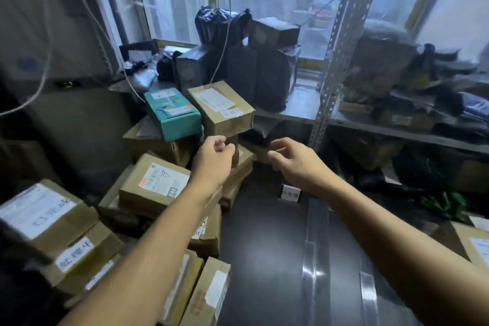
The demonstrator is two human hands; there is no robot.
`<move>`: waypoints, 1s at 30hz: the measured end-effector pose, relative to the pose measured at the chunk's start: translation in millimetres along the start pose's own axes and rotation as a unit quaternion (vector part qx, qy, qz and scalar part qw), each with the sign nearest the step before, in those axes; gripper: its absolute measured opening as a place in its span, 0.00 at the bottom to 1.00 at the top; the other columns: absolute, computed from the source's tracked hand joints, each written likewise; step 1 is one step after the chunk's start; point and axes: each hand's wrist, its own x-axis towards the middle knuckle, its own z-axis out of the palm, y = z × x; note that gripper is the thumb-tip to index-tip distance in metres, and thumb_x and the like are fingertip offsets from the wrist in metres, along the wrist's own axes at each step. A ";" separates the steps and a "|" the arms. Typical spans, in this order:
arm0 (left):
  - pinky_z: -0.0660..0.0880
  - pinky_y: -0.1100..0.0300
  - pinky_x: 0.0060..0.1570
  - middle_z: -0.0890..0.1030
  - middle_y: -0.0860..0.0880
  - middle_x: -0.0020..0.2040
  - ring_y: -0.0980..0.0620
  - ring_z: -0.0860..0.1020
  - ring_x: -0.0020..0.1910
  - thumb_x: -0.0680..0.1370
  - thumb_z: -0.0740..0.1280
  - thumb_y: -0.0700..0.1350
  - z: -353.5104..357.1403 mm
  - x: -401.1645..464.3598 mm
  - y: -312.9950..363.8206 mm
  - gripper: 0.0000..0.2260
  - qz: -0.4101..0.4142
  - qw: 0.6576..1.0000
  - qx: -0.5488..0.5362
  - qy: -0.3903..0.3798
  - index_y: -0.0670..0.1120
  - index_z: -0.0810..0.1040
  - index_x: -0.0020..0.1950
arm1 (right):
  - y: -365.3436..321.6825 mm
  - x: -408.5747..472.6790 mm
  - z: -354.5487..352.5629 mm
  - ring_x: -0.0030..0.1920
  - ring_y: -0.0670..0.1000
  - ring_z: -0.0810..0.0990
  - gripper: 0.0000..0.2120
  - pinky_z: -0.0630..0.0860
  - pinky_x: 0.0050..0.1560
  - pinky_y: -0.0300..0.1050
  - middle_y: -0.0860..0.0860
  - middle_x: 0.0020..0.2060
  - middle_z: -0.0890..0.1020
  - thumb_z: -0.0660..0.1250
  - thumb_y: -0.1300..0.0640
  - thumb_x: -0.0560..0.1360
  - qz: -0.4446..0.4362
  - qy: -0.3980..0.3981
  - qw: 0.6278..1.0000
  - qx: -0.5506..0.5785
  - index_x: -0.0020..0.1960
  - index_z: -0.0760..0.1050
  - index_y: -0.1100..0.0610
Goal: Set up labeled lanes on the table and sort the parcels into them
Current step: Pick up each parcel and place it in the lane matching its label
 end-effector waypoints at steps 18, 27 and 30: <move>0.57 0.62 0.67 0.62 0.48 0.78 0.49 0.62 0.75 0.81 0.64 0.48 27.4 128.6 -42.7 0.28 -0.011 1.000 0.008 0.028 0.47 0.60 0.79 | 0.7 224.1 79.2 0.50 0.47 0.74 0.24 0.65 0.30 0.28 0.53 0.65 0.76 0.57 0.45 0.80 0.132 0.111 0.973 0.153 0.73 0.66 0.53; 0.62 0.80 0.48 0.75 0.48 0.60 0.65 0.71 0.50 0.79 0.67 0.49 28.8 116.6 -41.2 0.12 0.067 0.992 -0.042 0.096 0.47 0.74 0.60 | 5.6 190.9 74.1 0.46 0.39 0.77 0.07 0.73 0.32 0.26 0.39 0.46 0.77 0.63 0.50 0.75 0.124 0.203 0.933 0.269 0.53 0.71 0.44; 0.68 0.79 0.44 0.78 0.54 0.53 0.67 0.76 0.50 0.78 0.67 0.54 33.7 111.4 -37.2 0.12 0.073 0.987 -0.113 0.090 0.51 0.73 0.57 | 13.1 165.0 66.0 0.50 0.44 0.80 0.08 0.82 0.40 0.44 0.43 0.50 0.79 0.63 0.47 0.70 0.132 0.239 0.915 0.297 0.50 0.71 0.42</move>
